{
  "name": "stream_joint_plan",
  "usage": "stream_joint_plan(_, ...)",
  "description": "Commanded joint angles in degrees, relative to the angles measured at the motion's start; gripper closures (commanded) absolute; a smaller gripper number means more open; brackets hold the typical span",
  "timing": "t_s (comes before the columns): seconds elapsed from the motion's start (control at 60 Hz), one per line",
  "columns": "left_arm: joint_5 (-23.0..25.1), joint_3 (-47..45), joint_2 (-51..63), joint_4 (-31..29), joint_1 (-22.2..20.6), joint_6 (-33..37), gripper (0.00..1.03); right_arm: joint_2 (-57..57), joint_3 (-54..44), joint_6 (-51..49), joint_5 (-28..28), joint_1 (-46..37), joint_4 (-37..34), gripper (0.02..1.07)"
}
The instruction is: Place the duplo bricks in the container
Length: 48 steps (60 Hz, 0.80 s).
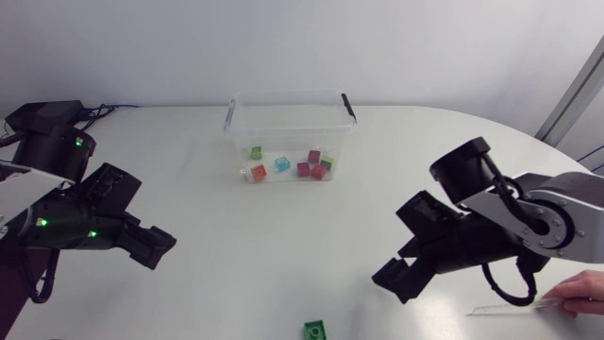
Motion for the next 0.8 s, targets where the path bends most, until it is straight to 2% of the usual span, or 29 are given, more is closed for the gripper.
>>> stream_joint_plan(0.0,0.33,1.49,0.98,-0.75,-0.57,1.34,0.04,0.31,-1.07,-1.61,-0.63,4.62,0.19,0.06)
stream_joint_plan(0.317,0.33,1.14,0.63,-2.51,-0.31,3.10,0.04,2.33,0.52,-2.84,-0.02,21.85,0.19,0.06)
stream_joint_plan(0.783,0.33,-0.62,-2.09,-4.27,-1.19,5.04,0.04,11.21,3.33,-5.48,0.86,29.50,0.98,0.06)
